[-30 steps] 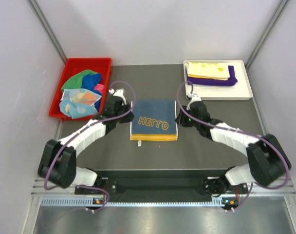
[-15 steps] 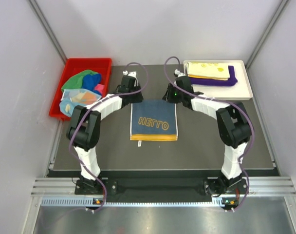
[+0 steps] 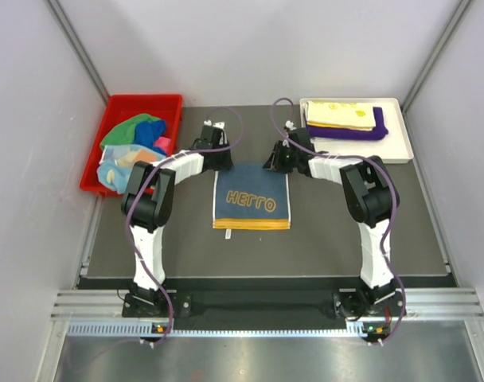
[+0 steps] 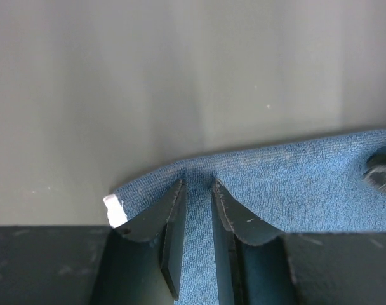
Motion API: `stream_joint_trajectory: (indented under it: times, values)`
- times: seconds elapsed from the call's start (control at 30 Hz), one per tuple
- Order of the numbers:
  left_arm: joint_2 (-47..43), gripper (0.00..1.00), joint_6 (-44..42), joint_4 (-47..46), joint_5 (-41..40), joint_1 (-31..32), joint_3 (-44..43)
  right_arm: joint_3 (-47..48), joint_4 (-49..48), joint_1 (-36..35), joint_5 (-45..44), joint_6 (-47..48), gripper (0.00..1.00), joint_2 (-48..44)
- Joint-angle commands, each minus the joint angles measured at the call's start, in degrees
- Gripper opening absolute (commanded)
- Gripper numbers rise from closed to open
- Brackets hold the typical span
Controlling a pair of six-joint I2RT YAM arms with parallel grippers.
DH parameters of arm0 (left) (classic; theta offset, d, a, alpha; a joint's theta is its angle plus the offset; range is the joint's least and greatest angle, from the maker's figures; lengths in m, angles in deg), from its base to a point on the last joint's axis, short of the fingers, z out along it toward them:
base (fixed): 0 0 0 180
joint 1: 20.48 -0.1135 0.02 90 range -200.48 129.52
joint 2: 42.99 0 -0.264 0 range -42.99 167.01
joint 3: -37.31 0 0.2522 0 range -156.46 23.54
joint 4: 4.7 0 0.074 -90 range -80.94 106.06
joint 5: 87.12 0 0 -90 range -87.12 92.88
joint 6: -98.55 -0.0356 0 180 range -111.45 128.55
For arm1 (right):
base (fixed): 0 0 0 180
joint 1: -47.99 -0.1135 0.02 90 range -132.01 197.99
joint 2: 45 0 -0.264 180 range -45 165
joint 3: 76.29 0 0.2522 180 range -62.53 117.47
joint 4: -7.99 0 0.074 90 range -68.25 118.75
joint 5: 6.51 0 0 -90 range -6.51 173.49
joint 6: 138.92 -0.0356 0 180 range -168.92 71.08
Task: Fold and stack the towels
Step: Fold the towel
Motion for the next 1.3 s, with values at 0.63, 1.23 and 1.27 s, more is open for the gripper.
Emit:
stream_joint_trajectory:
  times: [0.63, 1.23, 1.27]
  values:
    - [-2.81, 0.28, -2.55, 0.97, -6.23, -2.68, -1.43, -1.40, -3.64, 7.84, 2.10, 3.10, 0.24, -2.46]
    - [-6.76, 0.32, -4.58, 3.52, -11.52, -2.76, -1.34, 0.54, 5.05, 6.61, -8.01, 10.04, 0.29, -11.16]
    - [-6.85, 0.32, -4.66, 3.70, -11.43, -2.76, -1.26, -0.51, 4.98, 6.35, -8.36, 10.13, 0.30, -11.43]
